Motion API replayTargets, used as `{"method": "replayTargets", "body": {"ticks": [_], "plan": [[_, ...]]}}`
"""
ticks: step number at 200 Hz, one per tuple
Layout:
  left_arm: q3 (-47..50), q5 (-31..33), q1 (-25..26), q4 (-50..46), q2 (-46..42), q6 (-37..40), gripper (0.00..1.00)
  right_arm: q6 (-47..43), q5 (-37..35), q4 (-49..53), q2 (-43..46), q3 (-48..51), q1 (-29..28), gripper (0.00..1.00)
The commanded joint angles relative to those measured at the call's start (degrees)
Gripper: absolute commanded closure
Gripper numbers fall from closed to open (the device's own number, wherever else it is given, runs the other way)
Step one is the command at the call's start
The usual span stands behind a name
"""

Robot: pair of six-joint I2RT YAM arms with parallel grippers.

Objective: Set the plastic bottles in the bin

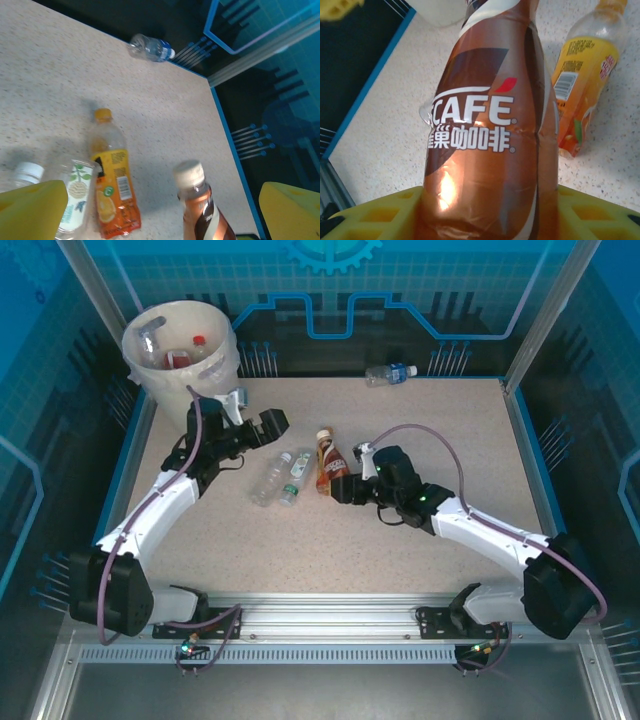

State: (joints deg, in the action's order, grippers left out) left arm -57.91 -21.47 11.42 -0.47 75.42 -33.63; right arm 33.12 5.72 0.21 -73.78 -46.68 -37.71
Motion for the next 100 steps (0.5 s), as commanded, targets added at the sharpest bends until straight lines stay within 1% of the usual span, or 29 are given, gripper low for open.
{"method": "replayTargets", "body": {"ticks": [1, 42, 48, 63, 100], "plan": [[0.8, -5.1, 2.8, 2.4, -0.3, -1.5, 0.01, 2.5, 3.8, -7.4, 2.1, 1.5, 1.3, 0.63], [1.1, -7.7, 8.9, 7.6, 2.5, -5.7, 0.01, 5.1, 6.4, -15.3, 2.2, 2.9, 1.8, 0.64], [1.2, -7.7, 9.4, 8.3, 2.9, -6.4, 0.01, 5.9, 7.1, -18.1, 2.0, 3.1, 1.8, 0.64], [1.4, -8.2, 10.4, 10.2, 3.8, -7.4, 0.01, 7.4, 8.5, -21.2, 1.2, 3.3, 1.8, 0.64], [1.6, -6.0, 11.5, 11.1, 5.4, -8.8, 0.01, 8.4, 11.1, -25.0, 0.0, 3.3, 1.7, 0.63]]}}
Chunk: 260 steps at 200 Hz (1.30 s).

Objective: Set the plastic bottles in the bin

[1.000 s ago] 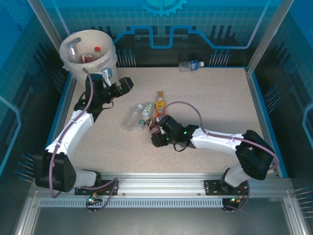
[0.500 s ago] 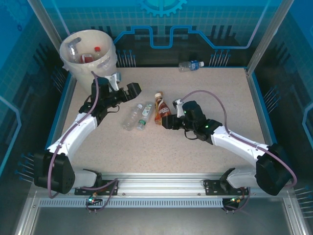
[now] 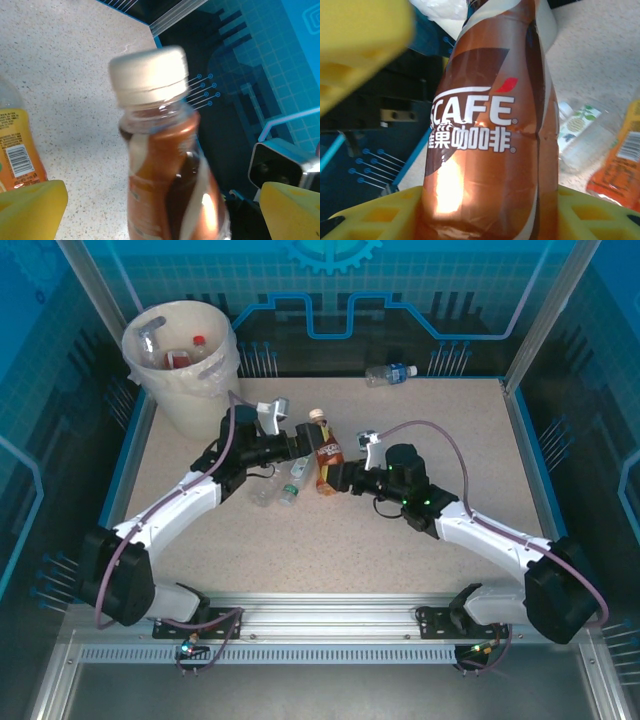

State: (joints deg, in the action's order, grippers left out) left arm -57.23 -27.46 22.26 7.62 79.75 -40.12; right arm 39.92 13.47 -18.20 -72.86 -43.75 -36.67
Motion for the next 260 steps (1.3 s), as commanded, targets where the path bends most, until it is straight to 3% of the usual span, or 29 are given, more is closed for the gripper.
{"method": "replayTargets", "body": {"ticks": [1, 59, 136, 174, 260], "plan": [[1.0, 0.0, 0.7, 3.1, 1.2, -2.4, 0.01, 1.6, 3.4, -6.7, -0.9, 0.4, 0.6, 0.63], [0.8, -4.7, 2.1, 5.7, 2.0, -2.9, 0.06, -0.1, 3.9, -7.5, -1.7, -0.2, 0.5, 0.6], [-1.9, -6.5, 3.3, 3.1, 4.1, -0.6, 0.42, -2.5, 5.8, -6.3, -4.6, -3.4, 0.1, 0.54], [-3.8, -1.9, 3.3, -0.4, 3.9, 2.0, 0.48, -4.5, 5.9, -4.5, -4.0, -3.5, 0.0, 0.33], [-5.6, 7.9, 2.6, -3.2, 3.5, 3.1, 0.52, -11.5, -1.1, 6.3, 1.3, -3.6, -0.2, 0.0]]}}
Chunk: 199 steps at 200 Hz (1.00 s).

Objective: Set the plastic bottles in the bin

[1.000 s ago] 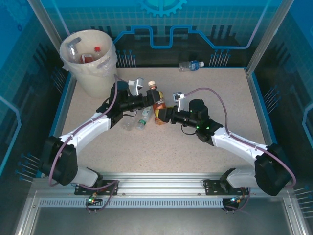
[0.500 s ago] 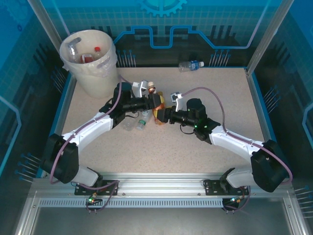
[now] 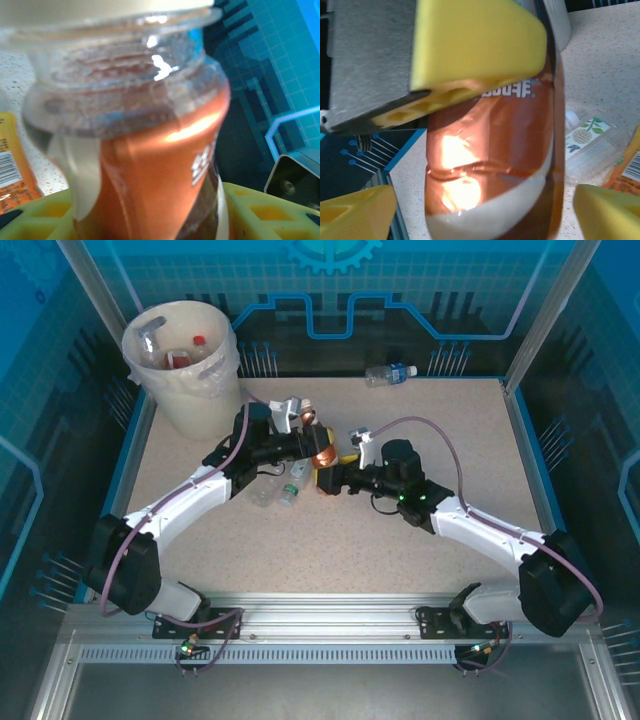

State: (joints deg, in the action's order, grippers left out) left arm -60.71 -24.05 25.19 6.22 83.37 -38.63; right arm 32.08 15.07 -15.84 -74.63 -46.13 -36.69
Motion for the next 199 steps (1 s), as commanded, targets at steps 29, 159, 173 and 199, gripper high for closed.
{"method": "replayTargets", "body": {"ticks": [29, 159, 173, 199], "plan": [[-2.7, 6.3, -1.7, -2.4, -0.3, 1.5, 0.53, -5.4, -4.7, 7.4, 5.3, -1.4, -0.2, 0.0], [-13.4, 15.2, -15.0, -10.7, -4.7, 15.5, 0.54, -1.1, -17.7, 14.7, 5.9, -2.2, -0.2, 0.0], [-16.6, 15.9, -17.2, -11.0, -3.4, 17.0, 0.54, -0.8, -17.8, 14.9, 5.8, -2.4, -0.2, 0.0], [-22.8, 16.8, -21.3, -9.3, 0.3, 18.7, 0.54, -0.6, -18.6, 15.0, 6.1, -2.6, -0.2, 0.0]]}}
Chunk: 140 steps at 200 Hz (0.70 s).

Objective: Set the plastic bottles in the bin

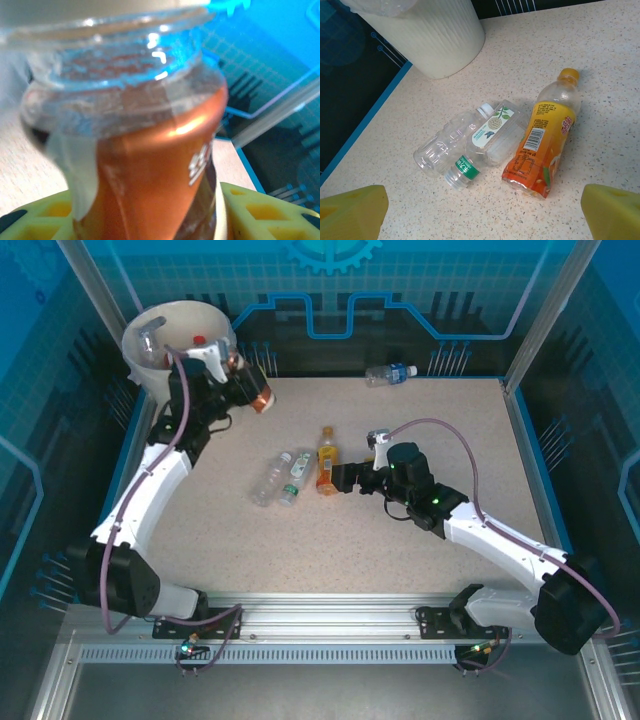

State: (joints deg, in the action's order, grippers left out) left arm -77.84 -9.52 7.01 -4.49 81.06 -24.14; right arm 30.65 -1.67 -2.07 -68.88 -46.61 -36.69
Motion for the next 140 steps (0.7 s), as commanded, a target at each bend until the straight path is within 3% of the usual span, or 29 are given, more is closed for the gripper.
{"method": "replayTargets", "body": {"ticks": [1, 58, 94, 140], "plan": [[-5.9, 2.4, -3.3, 1.5, 2.9, 4.3, 0.54, 0.9, -1.9, 1.2, 0.3, -2.2, -0.2, 0.0], [-19.9, 1.9, -12.2, 5.5, 15.2, -4.2, 0.53, -0.2, -3.4, 2.7, 1.4, -2.8, -0.2, 0.0], [-22.1, 3.6, -17.1, 16.2, 22.1, -15.0, 0.53, -0.2, -4.0, 2.9, 2.0, -2.4, -0.2, 0.0], [-29.8, 6.7, -19.6, 17.2, 31.3, -21.1, 0.48, -0.2, -4.4, 3.5, 2.2, -2.3, -0.2, 0.0]]}}
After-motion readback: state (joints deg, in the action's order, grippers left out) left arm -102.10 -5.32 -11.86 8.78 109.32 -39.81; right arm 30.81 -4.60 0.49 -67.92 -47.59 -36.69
